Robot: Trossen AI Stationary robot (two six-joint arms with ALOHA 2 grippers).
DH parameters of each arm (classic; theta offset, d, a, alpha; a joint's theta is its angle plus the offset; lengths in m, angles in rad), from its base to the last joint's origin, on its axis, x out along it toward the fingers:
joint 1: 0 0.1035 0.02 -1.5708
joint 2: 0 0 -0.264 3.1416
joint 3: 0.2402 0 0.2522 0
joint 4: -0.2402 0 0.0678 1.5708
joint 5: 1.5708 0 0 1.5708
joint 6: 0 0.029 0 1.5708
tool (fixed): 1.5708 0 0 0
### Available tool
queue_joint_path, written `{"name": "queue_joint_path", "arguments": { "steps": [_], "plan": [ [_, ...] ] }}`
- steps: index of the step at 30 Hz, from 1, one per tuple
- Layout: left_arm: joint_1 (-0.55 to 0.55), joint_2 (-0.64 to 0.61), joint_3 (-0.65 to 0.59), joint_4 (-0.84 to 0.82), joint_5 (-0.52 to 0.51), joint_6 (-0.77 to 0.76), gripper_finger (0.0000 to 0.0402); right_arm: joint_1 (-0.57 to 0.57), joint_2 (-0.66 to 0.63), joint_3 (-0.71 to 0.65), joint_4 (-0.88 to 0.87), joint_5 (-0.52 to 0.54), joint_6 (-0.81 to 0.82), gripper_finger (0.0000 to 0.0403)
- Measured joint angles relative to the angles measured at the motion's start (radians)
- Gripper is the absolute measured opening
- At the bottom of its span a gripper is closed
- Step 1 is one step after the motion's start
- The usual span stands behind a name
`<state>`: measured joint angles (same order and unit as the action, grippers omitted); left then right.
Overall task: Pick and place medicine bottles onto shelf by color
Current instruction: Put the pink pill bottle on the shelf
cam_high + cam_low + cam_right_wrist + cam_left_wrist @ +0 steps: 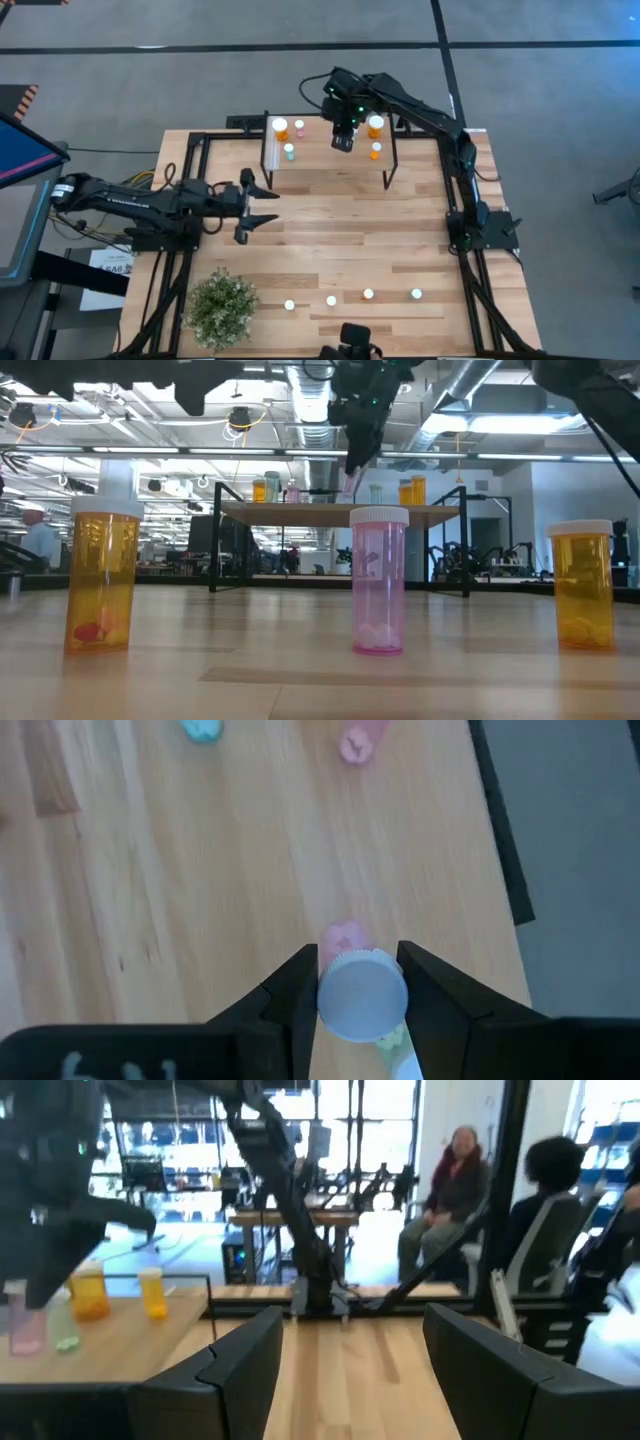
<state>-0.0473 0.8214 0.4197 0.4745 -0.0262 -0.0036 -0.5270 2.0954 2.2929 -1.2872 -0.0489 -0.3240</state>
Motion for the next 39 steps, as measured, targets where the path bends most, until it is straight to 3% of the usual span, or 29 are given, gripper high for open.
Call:
{"name": "queue_joint_path", "arguments": {
  "steps": [7,39],
  "plan": [
    [0.002,-0.084,-0.04,0.0,-0.005,-0.006,0.0231,-0.017,0.007,0.001,-0.003,0.027,-0.026,0.0154],
    [0.002,-0.082,-0.04,0.033,-0.003,-0.019,0.0231,-0.036,0.059,-0.04,-0.014,-0.027,-0.023,0.0154]
  ]
}}
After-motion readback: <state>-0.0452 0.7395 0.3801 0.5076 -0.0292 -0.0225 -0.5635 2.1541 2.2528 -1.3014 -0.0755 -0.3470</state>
